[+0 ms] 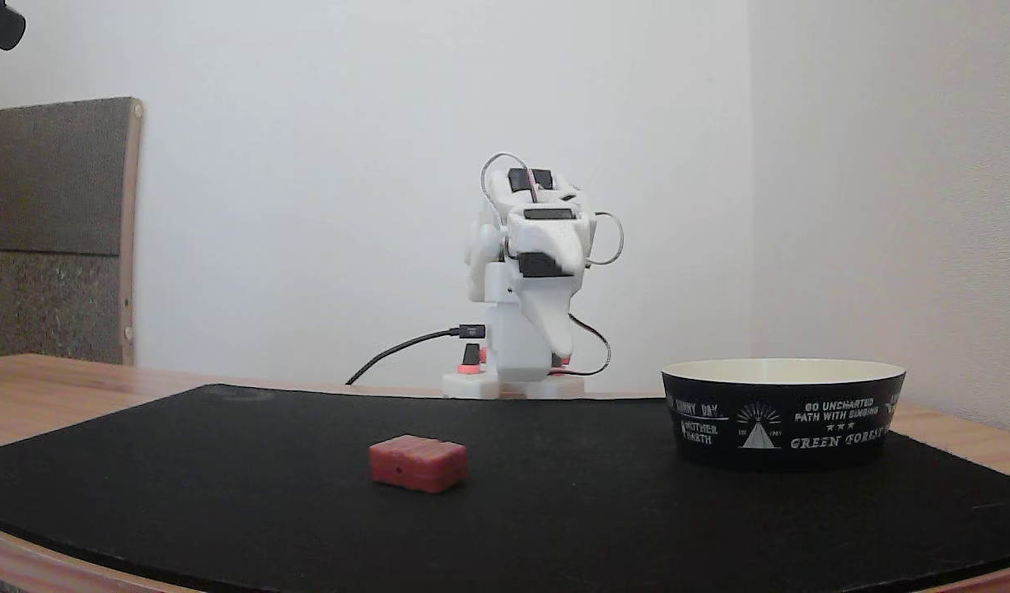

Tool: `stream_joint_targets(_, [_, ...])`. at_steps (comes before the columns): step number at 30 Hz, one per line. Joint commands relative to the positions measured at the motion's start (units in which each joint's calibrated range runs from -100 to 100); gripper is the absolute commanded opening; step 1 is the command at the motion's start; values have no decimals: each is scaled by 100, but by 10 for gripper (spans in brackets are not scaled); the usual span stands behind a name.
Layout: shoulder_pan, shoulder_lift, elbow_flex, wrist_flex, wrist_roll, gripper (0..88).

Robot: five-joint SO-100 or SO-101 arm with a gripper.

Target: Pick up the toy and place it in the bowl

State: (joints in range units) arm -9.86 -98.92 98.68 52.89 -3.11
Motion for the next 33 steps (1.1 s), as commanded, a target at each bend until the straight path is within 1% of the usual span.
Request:
stream_joint_targets(1, [-30,-58,78,28,-17,376])
stream_joint_targets(10, [62,-17,33,20,-43,376])
stream_joint_targets(11, [70,84,6,11,-90,378])
stream_joint_targets(14, [221,750,-445,3,-440,381])
stream_joint_targets(15, [254,1459,-1021,3,-654,381])
stream_joint_targets(17, [254,2301,-1706,3,-779,381])
stream_joint_targets(20, [279,4310,-3338,3,-816,382])
stream_joint_targets(23, [539,5978,-4861,62,-821,382])
stream_joint_targets(24, [714,6861,-5717,181,-894,382])
stream_joint_targets(26, [965,7645,-6564,426,-1004,382])
stream_joint_targets(28, [1174,8270,-7340,723,-1014,382])
stream_joint_targets(29, [1317,8795,-8007,1002,-1014,382])
stream_joint_targets(33, [1492,9729,-9331,1663,-1025,382])
